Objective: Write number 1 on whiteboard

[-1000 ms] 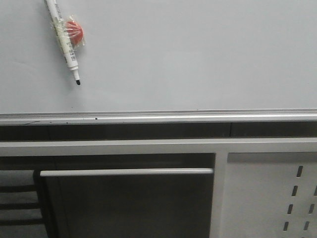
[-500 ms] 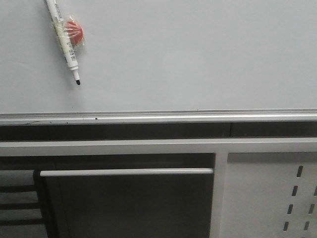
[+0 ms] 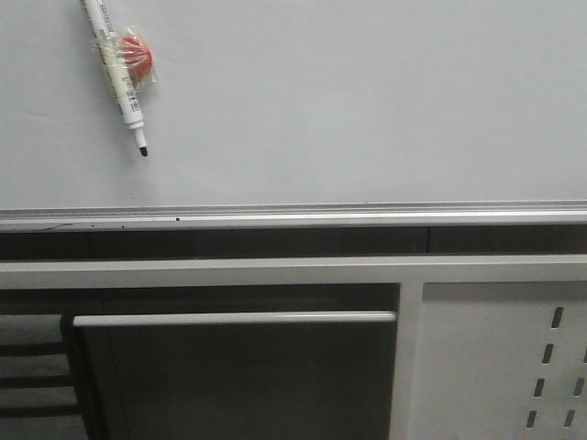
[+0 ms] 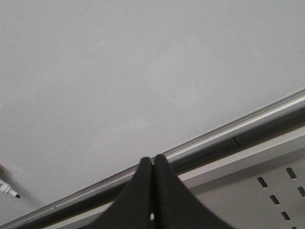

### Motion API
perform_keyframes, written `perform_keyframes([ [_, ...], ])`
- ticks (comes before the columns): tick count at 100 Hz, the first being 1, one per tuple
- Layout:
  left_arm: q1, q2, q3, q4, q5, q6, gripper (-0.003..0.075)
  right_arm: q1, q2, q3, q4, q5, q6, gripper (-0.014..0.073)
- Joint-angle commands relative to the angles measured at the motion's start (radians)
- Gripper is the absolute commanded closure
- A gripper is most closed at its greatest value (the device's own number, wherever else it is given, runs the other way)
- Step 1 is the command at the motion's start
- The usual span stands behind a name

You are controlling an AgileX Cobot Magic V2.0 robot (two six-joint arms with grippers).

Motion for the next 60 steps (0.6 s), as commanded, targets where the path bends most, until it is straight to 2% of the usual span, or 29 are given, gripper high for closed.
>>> perform_keyframes([
  [1, 0.001, 0.089, -0.136, 0.036, 0.034, 0.071, 0.0741, -0.006, 0.102, -0.106, -0.034, -0.003, -0.004, 0.0636],
  [21, 0.001, 0.399, -0.372, 0.024, 0.275, 0.301, 0.0741, -0.006, 0.430, -0.321, -0.173, 0.134, -0.004, 0.0637],
  [34, 0.001, 0.529, -0.446, -0.150, 0.300, 0.436, 0.0740, -0.006, 0.567, -0.415, -0.179, 0.139, -0.006, 0.0637],
  [44, 0.001, 0.572, -0.455, -0.318, 0.311, 0.614, 0.0738, 0.005, 0.606, -0.437, -0.177, 0.143, -0.061, 0.0620],
  [51, 0.001, 0.601, -0.455, -0.402, 0.329, 0.710, 0.0717, 0.020, 0.619, -0.449, -0.177, 0.145, -0.063, 0.0538],
  [60, 0.001, 0.651, -0.455, -0.472, 0.352, 0.777, 0.0622, 0.031, 0.622, -0.457, -0.177, 0.134, -0.063, 0.0337],
])
